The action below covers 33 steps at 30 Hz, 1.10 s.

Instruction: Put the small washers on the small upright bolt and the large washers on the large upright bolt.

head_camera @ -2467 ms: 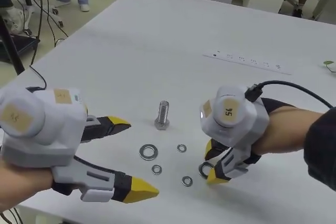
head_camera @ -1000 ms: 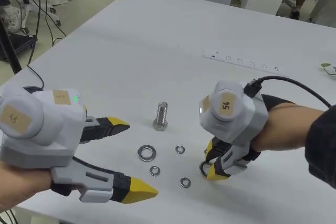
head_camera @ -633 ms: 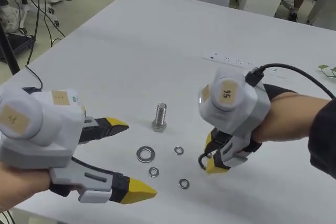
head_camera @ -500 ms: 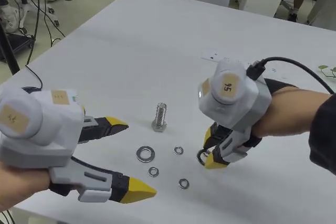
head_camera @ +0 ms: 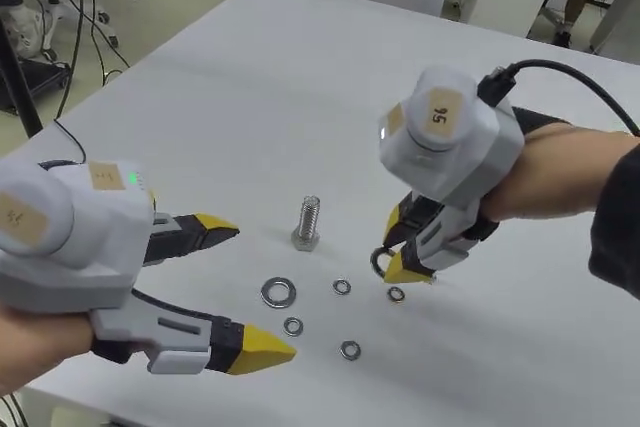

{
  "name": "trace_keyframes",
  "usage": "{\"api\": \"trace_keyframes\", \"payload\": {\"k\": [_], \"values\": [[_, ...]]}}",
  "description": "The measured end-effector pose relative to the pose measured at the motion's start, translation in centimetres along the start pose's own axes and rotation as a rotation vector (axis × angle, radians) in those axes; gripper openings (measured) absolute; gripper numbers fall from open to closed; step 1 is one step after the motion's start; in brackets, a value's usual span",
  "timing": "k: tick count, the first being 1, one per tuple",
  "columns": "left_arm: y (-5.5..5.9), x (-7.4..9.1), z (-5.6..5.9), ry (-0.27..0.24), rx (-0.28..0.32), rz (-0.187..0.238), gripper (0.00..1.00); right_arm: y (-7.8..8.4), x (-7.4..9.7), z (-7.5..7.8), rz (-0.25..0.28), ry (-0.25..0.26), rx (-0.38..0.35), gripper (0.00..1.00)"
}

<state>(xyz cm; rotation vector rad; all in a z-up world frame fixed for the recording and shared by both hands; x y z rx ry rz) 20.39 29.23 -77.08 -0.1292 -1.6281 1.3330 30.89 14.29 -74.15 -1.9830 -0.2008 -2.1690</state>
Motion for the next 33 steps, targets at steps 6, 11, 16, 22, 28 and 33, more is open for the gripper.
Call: {"api": "trace_keyframes", "payload": {"k": [6,11,16,22,28,33], "values": [[0.2,0.5,-0.2,-0.019,0.012,0.010,0.82,-1.2,0.9,0.9,0.009,0.021,0.021,0.23],[0.4,0.8,-0.3,-0.032,0.020,0.017,0.82,-2.2,1.4,1.6,0.018,0.038,0.038,0.23],[0.6,1.1,-0.3,-0.040,0.023,0.017,0.82,-3.5,1.8,2.5,0.030,0.048,0.054,0.23],[0.7,1.3,-0.3,-0.045,0.026,0.017,0.82,-4.9,1.9,3.4,0.040,0.070,0.074,0.23],[0.9,1.4,-0.3,-0.045,0.027,0.014,0.82,-5.8,1.6,3.8,0.047,0.064,0.074,0.23],[1.1,1.6,-0.3,-0.045,0.030,0.010,0.82,-6.3,1.2,4.0,0.054,0.054,0.077,0.23]]}}
Point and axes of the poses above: the centre of the closed fingertips' face, and the gripper's own axes: x roughly backward along the fingers, z roughly to its right, y roughly out of its underside, the point moved 7 cm from there along x, roughly backward along the fingers, and after that the axes turned 13 degrees about -z, right-handed, at the moved point
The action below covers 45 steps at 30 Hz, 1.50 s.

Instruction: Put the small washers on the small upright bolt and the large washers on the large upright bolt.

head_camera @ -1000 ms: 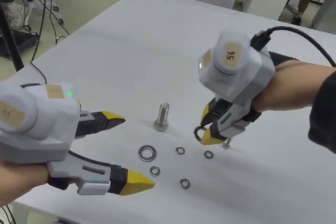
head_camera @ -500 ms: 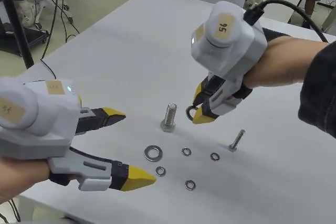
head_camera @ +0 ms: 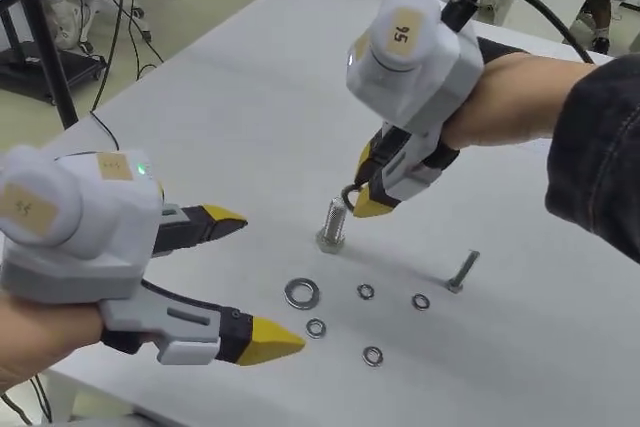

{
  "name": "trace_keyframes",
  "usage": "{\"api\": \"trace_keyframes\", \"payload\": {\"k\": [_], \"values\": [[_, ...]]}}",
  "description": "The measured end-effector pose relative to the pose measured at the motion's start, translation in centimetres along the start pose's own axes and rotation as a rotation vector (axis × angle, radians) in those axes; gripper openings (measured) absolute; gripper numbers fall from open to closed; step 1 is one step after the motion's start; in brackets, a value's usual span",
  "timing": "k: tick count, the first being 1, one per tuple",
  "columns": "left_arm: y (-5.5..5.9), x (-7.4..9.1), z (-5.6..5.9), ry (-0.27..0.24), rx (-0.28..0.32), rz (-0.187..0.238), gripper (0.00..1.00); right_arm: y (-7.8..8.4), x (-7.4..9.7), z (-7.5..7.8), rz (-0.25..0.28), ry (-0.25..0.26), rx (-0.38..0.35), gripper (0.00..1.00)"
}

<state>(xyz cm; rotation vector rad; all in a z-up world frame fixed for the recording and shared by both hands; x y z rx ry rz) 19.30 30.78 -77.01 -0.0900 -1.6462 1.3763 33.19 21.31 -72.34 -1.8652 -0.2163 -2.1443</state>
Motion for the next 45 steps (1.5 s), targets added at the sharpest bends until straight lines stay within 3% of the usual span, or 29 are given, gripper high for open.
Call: {"api": "trace_keyframes", "payload": {"k": [19,45], "values": [[0.3,0.2,-0.2,-0.002,0.009,-0.008,0.81,-1.2,-1.5,1.6,-0.036,-0.056,0.028,0.23],[0.7,0.5,-0.5,-0.004,0.024,-0.001,0.81,-1.4,-3.2,1.4,-0.081,-0.087,0.031,0.23]]}}
Point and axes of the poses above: the centre of the closed fingertips' face, and the gripper's own axes: x roughly backward along the fingers, z roughly to its right, y roughly out of its underside, the point moved 7 cm from there along x, roughly backward along the fingers, and after that the axes turned 13 degrees about -z, right-handed, at the moved point
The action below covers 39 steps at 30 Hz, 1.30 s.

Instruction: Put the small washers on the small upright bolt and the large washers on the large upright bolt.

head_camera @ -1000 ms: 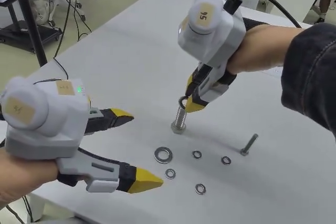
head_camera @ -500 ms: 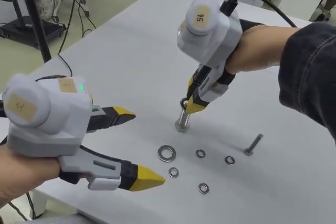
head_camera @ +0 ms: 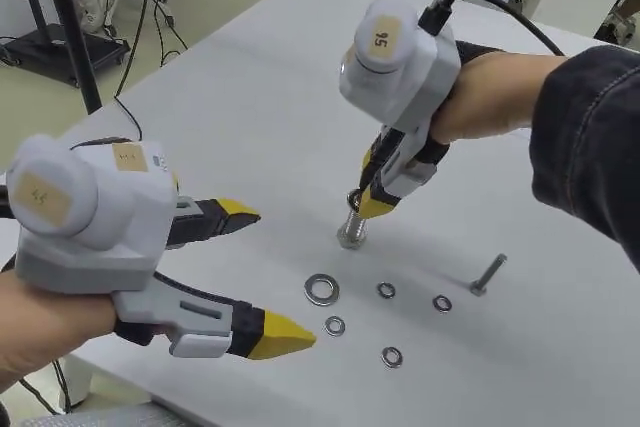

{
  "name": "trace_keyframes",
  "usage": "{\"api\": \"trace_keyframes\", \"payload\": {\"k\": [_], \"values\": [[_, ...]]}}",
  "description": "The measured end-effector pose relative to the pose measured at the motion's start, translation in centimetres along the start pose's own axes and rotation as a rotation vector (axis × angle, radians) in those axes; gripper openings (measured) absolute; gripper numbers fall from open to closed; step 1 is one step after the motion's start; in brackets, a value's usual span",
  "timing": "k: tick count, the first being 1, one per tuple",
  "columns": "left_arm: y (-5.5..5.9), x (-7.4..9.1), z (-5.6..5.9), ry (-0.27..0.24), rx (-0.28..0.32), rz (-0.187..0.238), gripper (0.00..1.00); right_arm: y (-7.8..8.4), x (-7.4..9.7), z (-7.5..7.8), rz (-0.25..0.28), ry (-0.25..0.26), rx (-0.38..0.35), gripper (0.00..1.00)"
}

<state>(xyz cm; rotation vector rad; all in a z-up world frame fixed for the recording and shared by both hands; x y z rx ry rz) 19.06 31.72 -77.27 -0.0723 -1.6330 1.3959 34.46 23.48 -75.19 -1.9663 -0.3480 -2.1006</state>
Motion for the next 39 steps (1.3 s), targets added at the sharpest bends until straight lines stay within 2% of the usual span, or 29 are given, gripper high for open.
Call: {"api": "trace_keyframes", "payload": {"k": [19,39], "values": [[0.2,0.0,0.0,-0.005,0.009,-0.002,0.81,-0.1,-2.1,0.0,-0.028,-0.019,-0.003,0.23],[0.5,-0.1,-0.2,0.000,0.016,-0.008,0.81,-0.5,-4.2,0.1,-0.029,-0.042,-0.022,0.23]]}}
Point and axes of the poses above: the centre of the closed fingertips' face, and the gripper's own axes: x roughly backward along the fingers, z roughly to its right, y roughly out of its underside, the point moved 7 cm from there along x, roughly backward along the fingers, and after that the axes turned 13 degrees about -z, right-handed, at the moved point
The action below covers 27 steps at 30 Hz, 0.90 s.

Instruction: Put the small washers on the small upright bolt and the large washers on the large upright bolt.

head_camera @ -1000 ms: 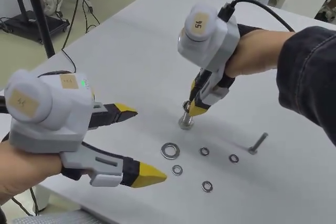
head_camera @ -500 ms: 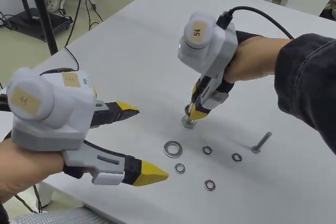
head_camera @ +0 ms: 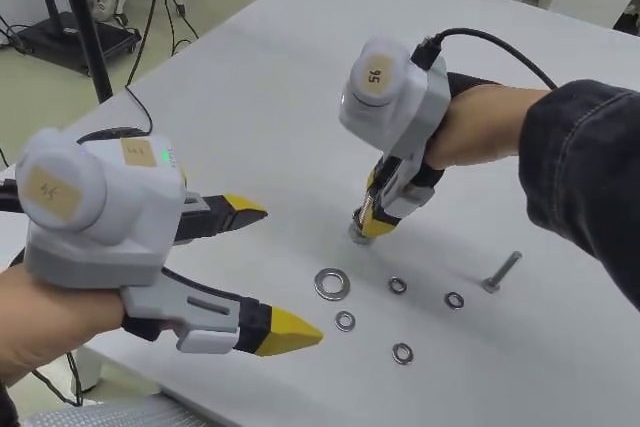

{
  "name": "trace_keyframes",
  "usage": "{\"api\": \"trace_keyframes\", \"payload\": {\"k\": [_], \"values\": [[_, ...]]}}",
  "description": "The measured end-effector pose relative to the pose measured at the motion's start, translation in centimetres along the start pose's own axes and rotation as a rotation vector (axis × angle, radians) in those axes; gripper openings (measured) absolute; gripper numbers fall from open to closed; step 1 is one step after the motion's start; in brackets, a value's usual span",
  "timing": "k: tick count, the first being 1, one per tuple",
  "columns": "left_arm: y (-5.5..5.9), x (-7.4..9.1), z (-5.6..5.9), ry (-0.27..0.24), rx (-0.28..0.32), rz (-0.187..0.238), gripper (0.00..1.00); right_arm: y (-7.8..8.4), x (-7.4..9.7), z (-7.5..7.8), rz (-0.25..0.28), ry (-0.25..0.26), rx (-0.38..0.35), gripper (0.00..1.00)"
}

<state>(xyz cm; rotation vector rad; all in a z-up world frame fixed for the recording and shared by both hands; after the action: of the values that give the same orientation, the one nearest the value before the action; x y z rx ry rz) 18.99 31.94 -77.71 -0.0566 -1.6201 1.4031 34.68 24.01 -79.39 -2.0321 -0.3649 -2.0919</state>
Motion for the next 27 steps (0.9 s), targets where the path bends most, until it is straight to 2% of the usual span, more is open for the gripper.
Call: {"api": "trace_keyframes", "payload": {"k": [11,27], "values": [[0.18,0.04,-0.12,0.002,0.004,-0.001,0.81,-0.15,-0.67,0.16,-0.003,0.001,-0.003,0.23],[0.20,0.02,-0.14,0.003,0.005,0.004,0.80,-0.03,-0.61,-0.06,0.008,0.002,-0.014,0.24]]}}
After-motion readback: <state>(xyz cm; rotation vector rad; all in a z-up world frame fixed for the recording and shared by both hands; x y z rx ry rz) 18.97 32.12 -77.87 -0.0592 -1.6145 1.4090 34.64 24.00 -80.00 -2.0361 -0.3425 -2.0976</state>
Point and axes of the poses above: the centre of the closed fingertips' face, and the gripper's own axes: x roughly backward along the fingers, z roughly to its right, y roughly out of its underside, the point moved 7 cm from there along x, roughly backward along the fingers, and after that the axes turned 13 degrees about -z, right-handed, at the moved point
